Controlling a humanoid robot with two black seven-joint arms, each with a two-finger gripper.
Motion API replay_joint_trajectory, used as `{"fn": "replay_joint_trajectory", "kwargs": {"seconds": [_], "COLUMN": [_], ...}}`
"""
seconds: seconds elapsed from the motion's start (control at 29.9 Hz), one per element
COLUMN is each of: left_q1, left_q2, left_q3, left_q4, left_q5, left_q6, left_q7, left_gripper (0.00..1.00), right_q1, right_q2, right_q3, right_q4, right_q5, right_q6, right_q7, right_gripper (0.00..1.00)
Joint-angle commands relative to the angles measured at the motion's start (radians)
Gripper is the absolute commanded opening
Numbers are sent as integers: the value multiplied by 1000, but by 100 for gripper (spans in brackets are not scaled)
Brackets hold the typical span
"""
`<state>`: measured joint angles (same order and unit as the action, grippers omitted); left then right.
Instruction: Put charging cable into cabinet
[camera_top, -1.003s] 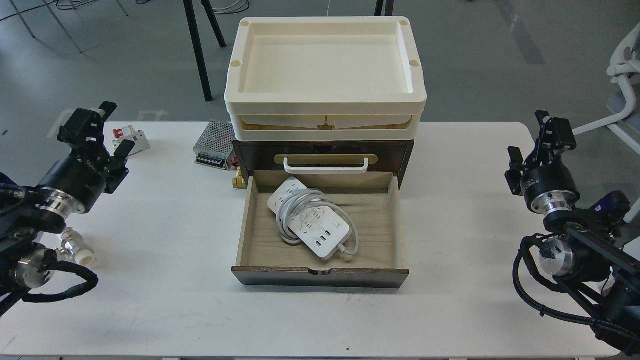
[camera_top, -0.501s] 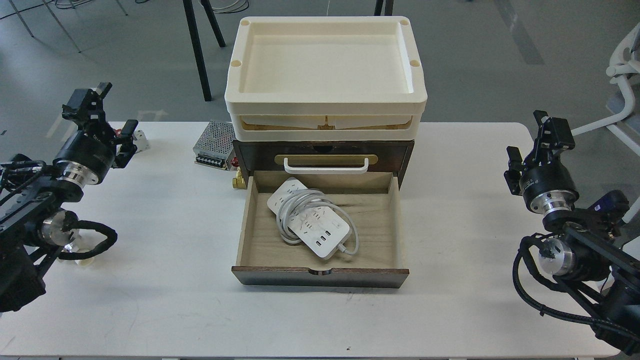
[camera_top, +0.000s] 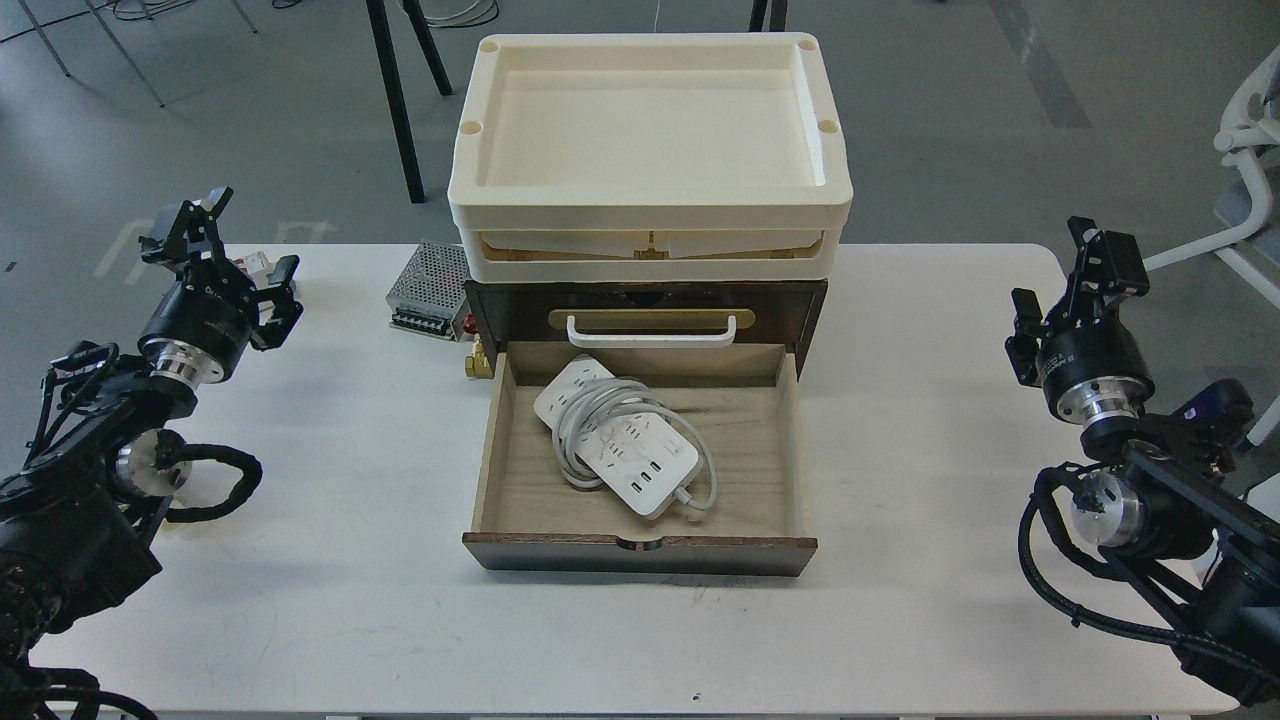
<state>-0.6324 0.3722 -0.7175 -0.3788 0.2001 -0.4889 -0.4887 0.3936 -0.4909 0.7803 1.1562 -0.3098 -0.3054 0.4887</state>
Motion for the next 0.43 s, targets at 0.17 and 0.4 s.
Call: {"fn": "replay_joint_trajectory", "kwargs": {"seconds": [0.17, 0.4], "left_q1": [2, 3], "left_q2": [-1, -13], "left_q3": [1, 4], "left_q4": [0, 0], "left_q5": [-18, -16], "left_q6": [0, 0], "left_q7": [0, 0], "left_gripper": [100, 100], "right_q1": [1, -2], "right_q2": [0, 0], "right_q3": [0, -3], "right_q4": [8, 4], "right_q5": [1, 0], "right_q6": [-1, -1], "right_q7": [0, 0], "right_gripper": [99, 99]}}
